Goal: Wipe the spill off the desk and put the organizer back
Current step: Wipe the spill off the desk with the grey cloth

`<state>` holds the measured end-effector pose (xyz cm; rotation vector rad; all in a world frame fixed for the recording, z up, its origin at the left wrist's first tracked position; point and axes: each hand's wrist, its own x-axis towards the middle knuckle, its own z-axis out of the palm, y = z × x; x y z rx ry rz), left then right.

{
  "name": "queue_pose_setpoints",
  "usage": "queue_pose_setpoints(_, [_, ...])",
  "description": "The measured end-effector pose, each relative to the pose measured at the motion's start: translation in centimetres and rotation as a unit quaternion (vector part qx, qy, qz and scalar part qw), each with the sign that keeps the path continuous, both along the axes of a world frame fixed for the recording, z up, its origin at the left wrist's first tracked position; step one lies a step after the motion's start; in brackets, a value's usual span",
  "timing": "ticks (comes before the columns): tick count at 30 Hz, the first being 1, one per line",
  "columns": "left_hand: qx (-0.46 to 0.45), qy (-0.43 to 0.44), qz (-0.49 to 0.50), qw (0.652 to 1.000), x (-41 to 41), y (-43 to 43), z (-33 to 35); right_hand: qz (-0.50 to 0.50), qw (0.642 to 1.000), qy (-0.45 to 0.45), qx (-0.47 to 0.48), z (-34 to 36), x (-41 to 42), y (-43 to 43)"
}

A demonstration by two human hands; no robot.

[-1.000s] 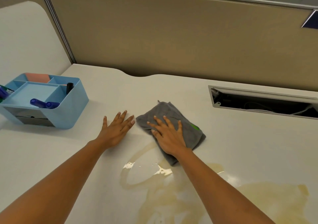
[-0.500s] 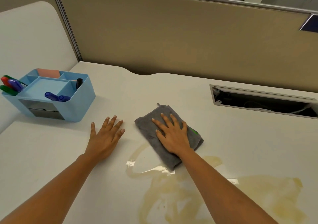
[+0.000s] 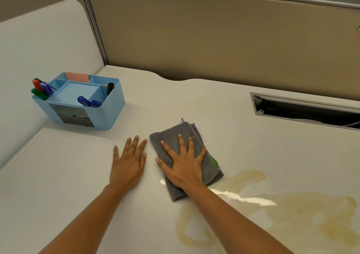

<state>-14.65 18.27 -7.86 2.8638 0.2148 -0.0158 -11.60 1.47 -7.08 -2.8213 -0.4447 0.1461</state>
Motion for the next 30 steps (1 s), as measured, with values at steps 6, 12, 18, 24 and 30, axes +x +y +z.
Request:
queue_pose_setpoints(6, [-0.008,-0.015,0.010,1.000,-0.1,-0.1,0.1,0.045,0.999,-0.007,0.001,0.0,-2.6,0.2])
queue_pose_setpoints(12, [-0.016,-0.034,0.014,0.999,-0.6,-0.1,0.3,0.066,0.998,-0.016,0.003,-0.2,-5.4,-2.4])
queue_pose_setpoints(18, [-0.014,-0.040,0.023,0.999,-0.6,-0.3,0.3,-0.067,0.997,-0.024,0.027,-0.4,-7.5,-4.1])
queue_pose_setpoints(24, [-0.009,-0.030,0.024,0.999,-1.6,-0.5,0.0,-0.028,0.994,0.024,0.107,0.5,-9.1,-0.3])
queue_pose_setpoints(30, [-0.015,-0.026,0.015,0.999,-2.0,-0.3,-0.1,0.045,0.998,-0.027,0.015,0.1,-9.8,0.1])
